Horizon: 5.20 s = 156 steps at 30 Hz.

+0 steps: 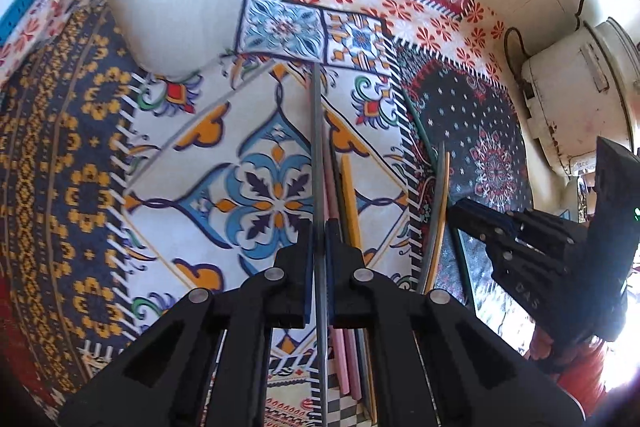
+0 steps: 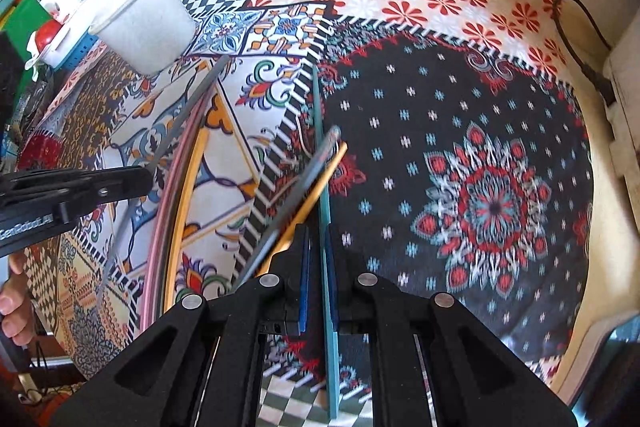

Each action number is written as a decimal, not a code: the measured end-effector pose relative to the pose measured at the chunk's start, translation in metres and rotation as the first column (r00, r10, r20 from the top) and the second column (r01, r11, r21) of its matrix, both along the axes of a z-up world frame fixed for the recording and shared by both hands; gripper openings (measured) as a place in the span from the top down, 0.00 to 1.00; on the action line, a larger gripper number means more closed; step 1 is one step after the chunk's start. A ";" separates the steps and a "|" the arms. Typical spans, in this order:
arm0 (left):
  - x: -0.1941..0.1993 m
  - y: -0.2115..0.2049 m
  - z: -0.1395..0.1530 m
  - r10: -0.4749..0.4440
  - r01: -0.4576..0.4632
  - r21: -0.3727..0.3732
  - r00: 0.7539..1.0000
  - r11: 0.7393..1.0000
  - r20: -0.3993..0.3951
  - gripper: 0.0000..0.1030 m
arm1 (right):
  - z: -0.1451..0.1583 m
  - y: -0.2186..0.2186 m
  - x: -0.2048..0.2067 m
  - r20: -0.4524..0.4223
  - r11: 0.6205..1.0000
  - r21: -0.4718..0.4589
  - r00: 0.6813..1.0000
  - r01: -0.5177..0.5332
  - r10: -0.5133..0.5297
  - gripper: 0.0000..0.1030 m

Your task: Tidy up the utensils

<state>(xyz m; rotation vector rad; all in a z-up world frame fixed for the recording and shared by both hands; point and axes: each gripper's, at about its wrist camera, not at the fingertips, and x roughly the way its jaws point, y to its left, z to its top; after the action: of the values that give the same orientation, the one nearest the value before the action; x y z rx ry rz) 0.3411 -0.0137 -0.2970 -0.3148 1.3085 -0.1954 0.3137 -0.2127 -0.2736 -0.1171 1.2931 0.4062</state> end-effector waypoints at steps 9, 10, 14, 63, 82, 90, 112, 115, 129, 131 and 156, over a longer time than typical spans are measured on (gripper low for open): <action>-0.010 0.021 -0.011 0.020 -0.016 0.090 0.999 0.996 -0.043 0.97 | -0.007 0.010 0.023 0.002 1.000 0.016 1.000 -0.009 0.009 0.93; -0.012 0.023 -0.013 0.018 -0.014 0.096 0.999 0.995 -0.051 0.97 | -0.007 0.009 0.023 0.004 1.000 0.019 1.000 -0.006 0.006 0.95; -0.015 0.026 -0.017 0.007 0.000 0.095 0.997 0.996 -0.074 0.97 | -0.012 0.015 0.036 0.005 1.000 0.018 1.000 0.016 -0.016 0.95; -0.002 0.009 0.075 -0.066 0.037 0.144 0.978 0.989 0.199 0.96 | 0.072 -0.024 0.013 0.231 0.977 0.161 0.958 0.137 -0.172 0.96; -0.044 0.047 0.160 0.016 -0.062 0.097 0.909 0.993 0.417 0.96 | 0.145 0.014 -0.013 0.392 0.972 0.233 0.910 0.042 -0.134 0.96; -0.041 0.068 0.192 0.054 -0.102 0.070 0.866 0.992 0.496 0.96 | 0.168 0.042 -0.008 0.445 0.971 0.237 0.891 -0.015 -0.095 0.96; 0.024 0.118 0.227 0.153 -0.212 0.031 0.792 0.977 0.591 0.96 | 0.222 0.144 0.045 0.567 0.946 0.251 0.823 -0.207 0.030 0.98; 0.036 0.121 0.222 0.163 -0.223 0.029 0.793 0.974 0.588 0.96 | 0.209 0.148 0.054 0.543 0.950 0.228 0.838 -0.213 0.057 0.98; 0.072 0.124 0.190 0.192 -0.275 0.069 0.808 0.959 0.556 0.96 | 0.107 0.144 0.109 0.323 0.982 0.062 0.934 -0.181 0.152 0.75; 0.076 0.123 0.182 0.185 -0.274 0.087 0.819 0.958 0.543 0.96 | 0.083 0.145 0.114 0.267 0.981 0.035 0.948 -0.190 0.174 0.75; 0.097 0.117 0.133 0.183 -0.267 0.145 0.886 0.953 0.426 0.96 | -0.013 0.180 0.163 0.024 0.919 0.110 0.926 -0.378 0.378 0.93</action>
<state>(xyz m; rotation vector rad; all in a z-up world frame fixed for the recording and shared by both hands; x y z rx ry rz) 0.4386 0.1032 -0.1642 -0.2362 0.8568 0.0699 0.4767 -0.0326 -0.2864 -0.2750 1.2420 0.8093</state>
